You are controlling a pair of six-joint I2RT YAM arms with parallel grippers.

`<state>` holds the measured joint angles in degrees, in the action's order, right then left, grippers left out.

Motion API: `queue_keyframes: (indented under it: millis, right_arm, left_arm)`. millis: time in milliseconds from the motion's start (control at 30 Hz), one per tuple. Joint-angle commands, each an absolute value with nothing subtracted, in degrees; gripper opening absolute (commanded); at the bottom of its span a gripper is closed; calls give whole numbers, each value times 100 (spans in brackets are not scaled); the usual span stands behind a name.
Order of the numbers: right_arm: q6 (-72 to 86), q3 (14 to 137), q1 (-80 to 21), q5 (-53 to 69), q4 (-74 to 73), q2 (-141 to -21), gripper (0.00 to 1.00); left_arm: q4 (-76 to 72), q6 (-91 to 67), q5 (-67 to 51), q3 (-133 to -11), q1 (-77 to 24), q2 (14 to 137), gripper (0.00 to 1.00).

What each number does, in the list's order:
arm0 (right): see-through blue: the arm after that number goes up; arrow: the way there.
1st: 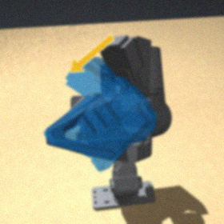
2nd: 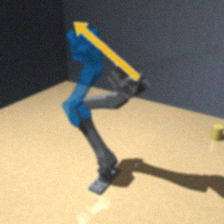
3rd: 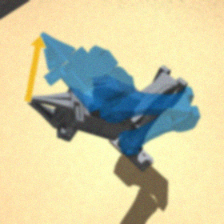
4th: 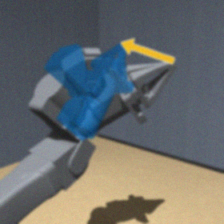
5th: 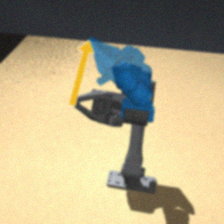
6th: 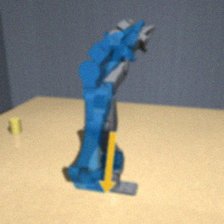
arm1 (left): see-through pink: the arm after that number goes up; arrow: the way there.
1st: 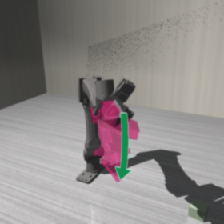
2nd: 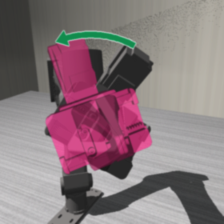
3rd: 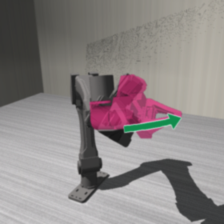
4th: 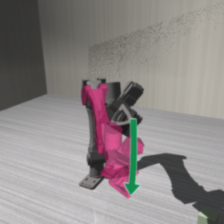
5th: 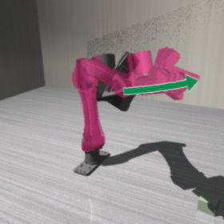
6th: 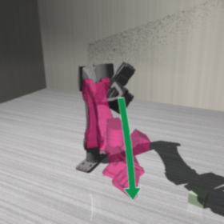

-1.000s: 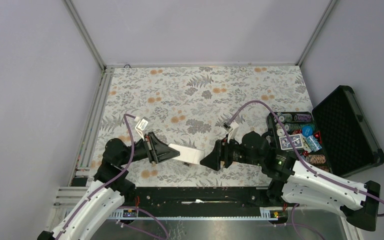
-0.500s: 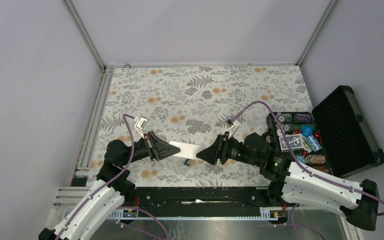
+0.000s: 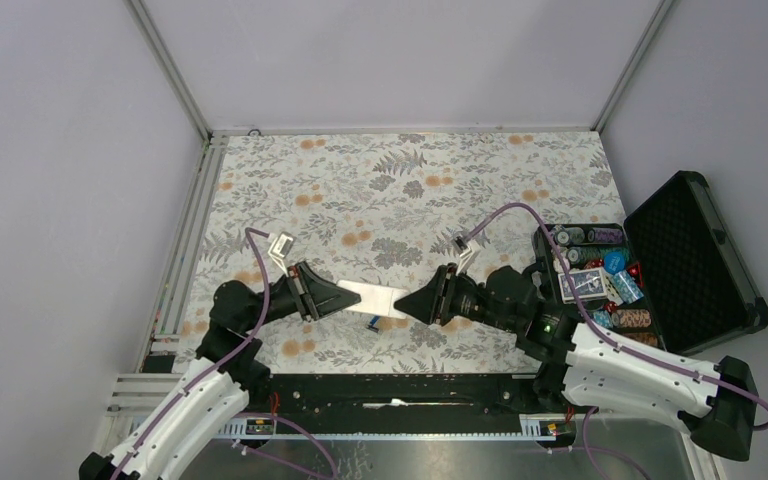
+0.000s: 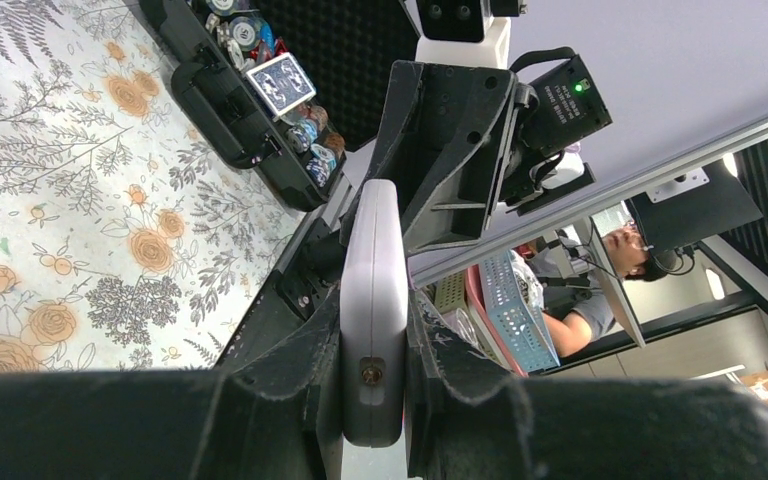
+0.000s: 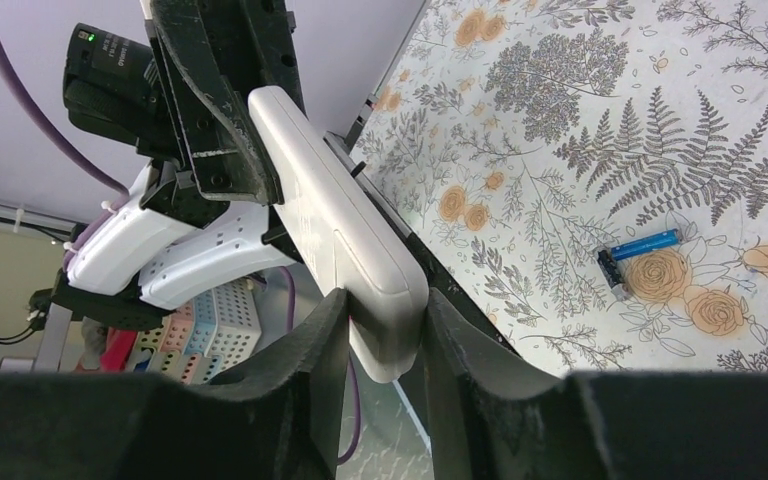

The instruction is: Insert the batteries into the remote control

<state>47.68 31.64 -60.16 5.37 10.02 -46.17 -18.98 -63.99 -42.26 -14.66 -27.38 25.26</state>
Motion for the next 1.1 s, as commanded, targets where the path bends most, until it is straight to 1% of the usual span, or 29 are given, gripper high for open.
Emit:
queue_keyframes:
  millis: [0,33,167,333,500,733,967,1067]
  right_arm:
    - [4876,3036,-6016,597,1668,-4463,32]
    - [4883,3002,-6020,598,1703,-4416,29]
    - [4938,2807,-6018,560,1848,-4124,11]
    - [4957,2515,-6018,474,1964,-3649,0]
    - [4964,2326,-6016,410,1970,-3291,0]
    - [4935,2258,-6013,449,1924,-3093,0]
    - [4809,2299,-6020,286,1621,-2826,0]
    - [4706,2387,-6018,105,1349,-2739,0]
  left_arm:
    - [-2503,-6632,-4227,-1327,-2725,2640,0]
    - [-2546,-6668,-4238,-1304,-2725,2648,0]
    - [-2682,-6759,-4221,-1288,-2725,2669,0]
    - [-2863,-6874,-4165,-1276,-2725,2722,0]
    - [-3088,-6988,-4115,-1223,-2721,2826,0]
    - [-3231,-7025,-4073,-1238,-2720,2971,0]
    - [-2866,-6797,-3937,-1347,-2721,2937,0]
    - [-2434,-6543,-3814,-1495,-2716,2874,0]
